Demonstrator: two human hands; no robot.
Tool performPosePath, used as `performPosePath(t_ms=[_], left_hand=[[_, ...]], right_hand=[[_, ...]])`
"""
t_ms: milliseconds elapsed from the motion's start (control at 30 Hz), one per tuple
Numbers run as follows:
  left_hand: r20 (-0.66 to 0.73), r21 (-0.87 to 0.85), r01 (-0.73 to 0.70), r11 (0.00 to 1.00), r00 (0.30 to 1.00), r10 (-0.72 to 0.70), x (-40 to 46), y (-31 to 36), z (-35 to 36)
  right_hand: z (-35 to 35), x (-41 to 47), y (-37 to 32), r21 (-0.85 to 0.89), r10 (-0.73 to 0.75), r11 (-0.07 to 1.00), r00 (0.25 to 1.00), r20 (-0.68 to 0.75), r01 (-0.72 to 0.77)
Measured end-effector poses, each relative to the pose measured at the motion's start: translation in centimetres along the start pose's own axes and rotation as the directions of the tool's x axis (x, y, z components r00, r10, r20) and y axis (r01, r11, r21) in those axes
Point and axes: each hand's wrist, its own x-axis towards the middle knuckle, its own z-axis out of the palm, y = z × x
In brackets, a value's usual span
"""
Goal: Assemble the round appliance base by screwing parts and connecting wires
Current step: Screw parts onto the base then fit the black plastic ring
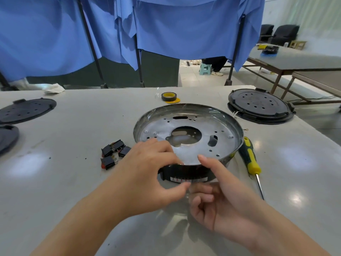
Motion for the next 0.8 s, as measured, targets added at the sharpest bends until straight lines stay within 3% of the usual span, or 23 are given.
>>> performPosePath(t_ms=[267,500,667,733,800], left_hand=[[-0.004,0.008,-0.027,1.000,1.000,0.027,0.3,-0.6,0.7],[-0.031,-0.004,-0.017,1.000,0.999,0.017,0.5,-0.8,0.8],[0.030,-0.222,0.138,0.965,0.990,-0.135,1.1,-0.5,0.4],[0.118,-0.260,0.266,0.928,0.963,-0.243,2.0,-0.5,-0.1],[0.261,-0.193,0.384,0.903,0.907,-0.330,3.4,-0.4,-1.1]], right_hand=[[-0.6,-0.7,-0.1,0.291,0.043,0.954,0.993,0.112,-0.074],[-0.9,-0.6,0.9,0.320,-0.001,0.947,0.995,0.097,-0.030],[-0.6,-0.5,0.8,0.211,0.006,0.977,0.999,0.045,-0.015],[-0.5,-0.4,0.7,0.175,0.004,0.985,1.000,0.024,-0.008],[-0.5,-0.3,0.7,0.151,-0.005,0.989,1.000,0.023,0.002]])
